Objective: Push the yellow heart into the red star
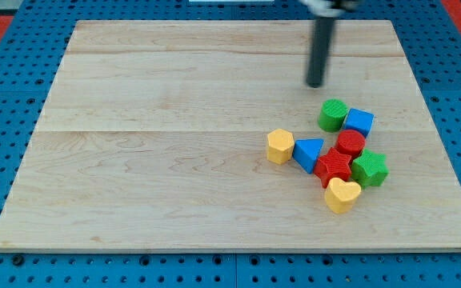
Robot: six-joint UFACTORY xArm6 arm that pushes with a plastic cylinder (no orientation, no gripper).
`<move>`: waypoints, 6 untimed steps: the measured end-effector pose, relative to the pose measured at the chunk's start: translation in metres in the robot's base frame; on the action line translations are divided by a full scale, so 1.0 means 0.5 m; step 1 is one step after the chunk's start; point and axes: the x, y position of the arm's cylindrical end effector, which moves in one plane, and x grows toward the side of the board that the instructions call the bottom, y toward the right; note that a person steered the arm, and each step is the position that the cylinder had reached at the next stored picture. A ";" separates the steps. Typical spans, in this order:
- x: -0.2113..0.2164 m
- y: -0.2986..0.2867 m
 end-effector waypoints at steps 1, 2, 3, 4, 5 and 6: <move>0.258 0.088; 0.517 0.101; 0.491 -0.024; 0.410 -0.055; 0.360 -0.039; 0.338 -0.065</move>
